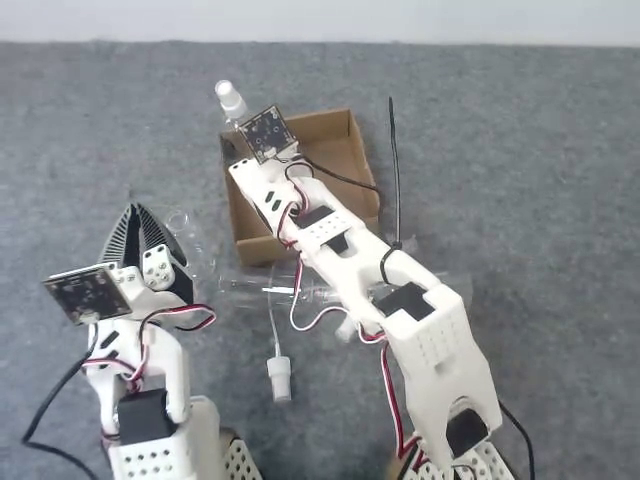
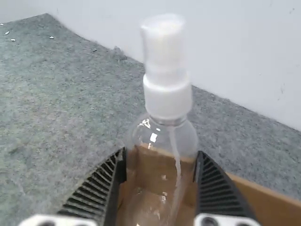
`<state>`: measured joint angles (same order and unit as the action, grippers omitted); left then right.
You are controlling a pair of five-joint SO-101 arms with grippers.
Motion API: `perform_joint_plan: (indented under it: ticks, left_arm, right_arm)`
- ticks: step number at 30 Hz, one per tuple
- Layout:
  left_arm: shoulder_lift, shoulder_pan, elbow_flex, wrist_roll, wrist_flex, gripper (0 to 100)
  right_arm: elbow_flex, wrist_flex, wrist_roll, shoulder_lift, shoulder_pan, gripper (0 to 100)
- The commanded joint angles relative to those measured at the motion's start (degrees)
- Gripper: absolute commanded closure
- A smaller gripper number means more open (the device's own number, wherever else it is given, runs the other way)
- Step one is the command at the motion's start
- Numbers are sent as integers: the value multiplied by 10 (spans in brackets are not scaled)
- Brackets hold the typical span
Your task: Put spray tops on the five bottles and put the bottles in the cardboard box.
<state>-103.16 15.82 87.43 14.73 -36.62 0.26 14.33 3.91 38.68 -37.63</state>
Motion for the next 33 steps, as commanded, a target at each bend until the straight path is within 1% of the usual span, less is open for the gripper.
perform_joint_plan:
  ticks: [1,3,7,9,29,33]
  left_arm:
    - [-13,3,-6,1,18,985]
    - [-13,3,-6,1,18,985]
    - [-13,3,-6,1,18,985]
    - [-13,3,-6,1,18,985]
    - [-13,4,-5,0,18,985]
    - [-14,38,-9,4,19,985]
  right_arm:
    - [30,3,-2,-60,8,835]
    - [50,3,-2,-80,8,834]
    - [81,3,-4,-104,13,777]
    - [92,3,-4,-114,14,765]
    - [233,3,-2,-263,15,767]
    - [262,3,-2,-304,15,768]
